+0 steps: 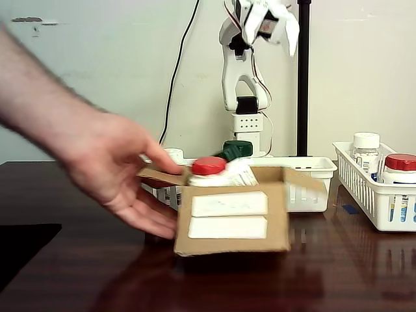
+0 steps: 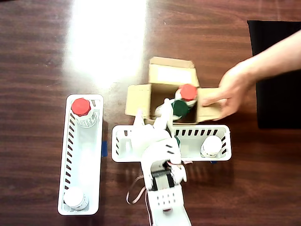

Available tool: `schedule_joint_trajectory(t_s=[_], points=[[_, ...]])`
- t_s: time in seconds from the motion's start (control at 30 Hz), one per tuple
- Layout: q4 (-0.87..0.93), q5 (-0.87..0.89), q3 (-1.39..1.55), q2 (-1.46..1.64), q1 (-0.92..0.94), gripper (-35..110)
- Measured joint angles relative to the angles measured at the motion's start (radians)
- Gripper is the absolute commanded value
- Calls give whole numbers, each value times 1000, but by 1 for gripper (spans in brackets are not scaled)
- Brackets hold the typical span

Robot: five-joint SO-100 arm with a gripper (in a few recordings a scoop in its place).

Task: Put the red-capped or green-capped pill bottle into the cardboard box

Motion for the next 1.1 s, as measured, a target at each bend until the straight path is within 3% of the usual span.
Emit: schedule_joint_trajectory(t_s=[0.27, 0.43, 0.67, 1.1], points=[[51, 11, 6, 67, -57, -6], [51, 12, 95, 78, -138, 1], [28, 18, 311, 123, -206, 1], [-126, 256, 811, 380, -20, 1]])
